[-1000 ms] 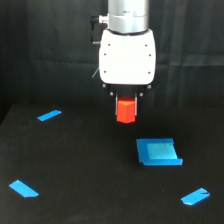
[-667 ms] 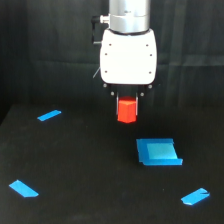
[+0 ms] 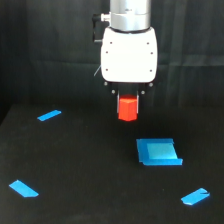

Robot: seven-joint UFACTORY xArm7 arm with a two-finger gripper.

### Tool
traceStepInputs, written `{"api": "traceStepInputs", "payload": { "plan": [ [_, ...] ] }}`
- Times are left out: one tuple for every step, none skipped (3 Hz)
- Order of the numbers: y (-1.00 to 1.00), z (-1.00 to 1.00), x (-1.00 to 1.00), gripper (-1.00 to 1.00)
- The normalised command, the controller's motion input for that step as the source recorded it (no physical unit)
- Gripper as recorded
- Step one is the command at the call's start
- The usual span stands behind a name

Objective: Pick up the red object from the table

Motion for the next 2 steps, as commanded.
{"api": "traceStepInputs", "payload": {
  "plan": [
    [0.0, 0.11, 0.07, -1.0],
    [0.1, 0.1, -0.02, -0.95]
  ]
}}
